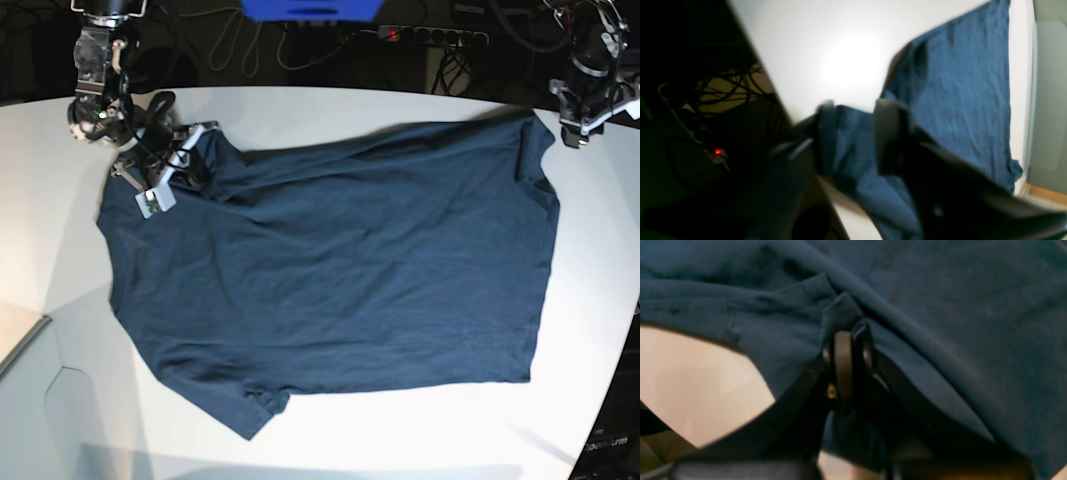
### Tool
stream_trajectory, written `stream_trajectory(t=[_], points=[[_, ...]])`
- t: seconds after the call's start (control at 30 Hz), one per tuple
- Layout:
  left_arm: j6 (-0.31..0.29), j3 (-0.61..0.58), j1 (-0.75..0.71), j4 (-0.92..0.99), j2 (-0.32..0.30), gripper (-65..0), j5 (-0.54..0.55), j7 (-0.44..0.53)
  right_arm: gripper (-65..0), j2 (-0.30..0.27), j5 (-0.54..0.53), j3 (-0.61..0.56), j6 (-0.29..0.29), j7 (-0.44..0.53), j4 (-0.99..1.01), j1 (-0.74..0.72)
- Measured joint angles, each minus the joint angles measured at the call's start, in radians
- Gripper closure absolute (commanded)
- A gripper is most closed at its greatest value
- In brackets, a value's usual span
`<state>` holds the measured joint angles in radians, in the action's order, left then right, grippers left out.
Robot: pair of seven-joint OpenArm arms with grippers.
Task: Layout the t-shirt on the table in an organized manner, then fold the t-shirt properly
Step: 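Pull the opposite shoulder corner outward with the left gripper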
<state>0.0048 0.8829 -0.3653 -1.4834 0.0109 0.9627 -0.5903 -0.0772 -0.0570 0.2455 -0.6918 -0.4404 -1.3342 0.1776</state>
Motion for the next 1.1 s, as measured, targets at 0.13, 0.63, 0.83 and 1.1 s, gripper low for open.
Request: stream_trajectory(t=[0.13,0.63,0.83,1.1], points=[[0.000,-0.002,-0.003,0.011,0.003,-27.4,0.000,-0.004,0.0,0.000,0.000,0.000,0.000,0.000,0.000,0.000],[0.000,-0.006,0.067,0.121,-0.008,-26.1,-0.004,0.000,0.0,0.000,0.000,-0.002,0.000,0.000,0.000,0.000],[0.000,-0.006,0.067,0.122,-0.010,0.0,-0.008,-0.001,0.0,0.000,0.000,-0.002,0.000,0.000,0.000,0.000],[0.000,-0.043,0.049,0.067,-0.051,-0.1,-0.001,-0.004,0.0,0.003,0.034,-0.002,-0.001,-0.029,-0.058,0.021]])
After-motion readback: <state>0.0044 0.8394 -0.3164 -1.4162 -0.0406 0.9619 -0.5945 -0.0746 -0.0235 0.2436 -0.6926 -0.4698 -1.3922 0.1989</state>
